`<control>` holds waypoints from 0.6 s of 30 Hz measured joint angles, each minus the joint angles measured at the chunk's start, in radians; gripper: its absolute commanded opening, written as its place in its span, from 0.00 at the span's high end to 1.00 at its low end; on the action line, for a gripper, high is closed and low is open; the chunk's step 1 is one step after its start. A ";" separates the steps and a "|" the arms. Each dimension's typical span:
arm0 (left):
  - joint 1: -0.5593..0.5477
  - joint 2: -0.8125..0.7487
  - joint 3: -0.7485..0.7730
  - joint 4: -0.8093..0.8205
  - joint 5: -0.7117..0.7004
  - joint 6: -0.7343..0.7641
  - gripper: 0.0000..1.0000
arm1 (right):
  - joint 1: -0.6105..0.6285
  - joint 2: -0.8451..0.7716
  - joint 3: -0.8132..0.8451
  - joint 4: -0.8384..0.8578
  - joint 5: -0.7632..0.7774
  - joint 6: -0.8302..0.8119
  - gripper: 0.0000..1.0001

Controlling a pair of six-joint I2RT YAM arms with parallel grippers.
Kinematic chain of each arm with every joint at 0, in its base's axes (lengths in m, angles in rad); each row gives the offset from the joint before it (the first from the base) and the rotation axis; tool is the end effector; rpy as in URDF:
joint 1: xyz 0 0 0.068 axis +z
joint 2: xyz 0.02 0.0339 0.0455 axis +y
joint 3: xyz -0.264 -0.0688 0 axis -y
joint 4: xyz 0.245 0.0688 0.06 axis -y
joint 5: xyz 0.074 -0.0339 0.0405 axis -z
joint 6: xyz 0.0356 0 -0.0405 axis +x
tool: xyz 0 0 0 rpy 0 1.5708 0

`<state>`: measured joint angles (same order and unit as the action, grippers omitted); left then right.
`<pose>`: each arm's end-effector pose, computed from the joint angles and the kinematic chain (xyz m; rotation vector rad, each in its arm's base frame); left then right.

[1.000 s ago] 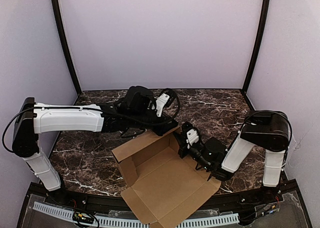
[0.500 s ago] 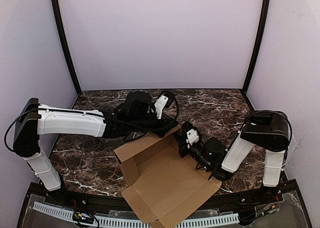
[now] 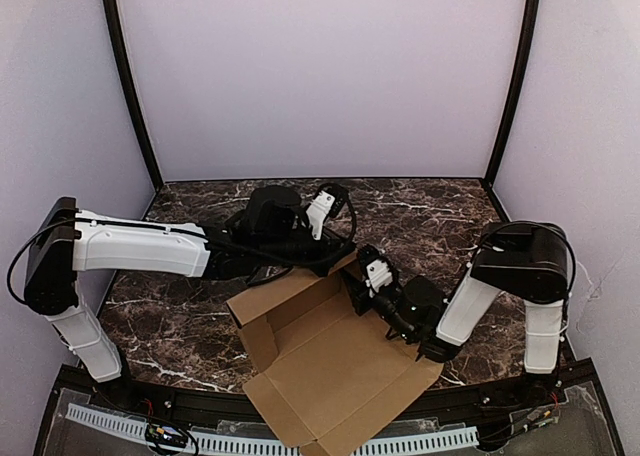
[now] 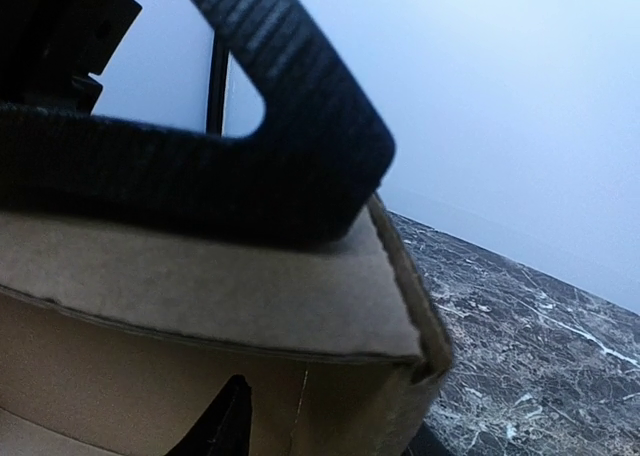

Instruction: Fold the paper box

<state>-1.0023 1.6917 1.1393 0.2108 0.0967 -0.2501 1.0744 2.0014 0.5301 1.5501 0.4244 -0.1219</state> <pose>0.2098 -0.3347 0.2614 0.8075 1.8568 -0.9164 0.1655 0.2747 0.1240 -0.5468 1.4134 0.4496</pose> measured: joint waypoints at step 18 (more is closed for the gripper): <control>0.000 -0.005 0.003 -0.019 0.000 0.000 0.99 | -0.009 0.112 0.022 0.006 0.030 0.017 0.83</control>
<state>-1.0027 1.6871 1.1427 0.1913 0.0963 -0.2504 1.0653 2.1132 0.5522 1.5566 0.4545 -0.1047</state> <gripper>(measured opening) 0.007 0.268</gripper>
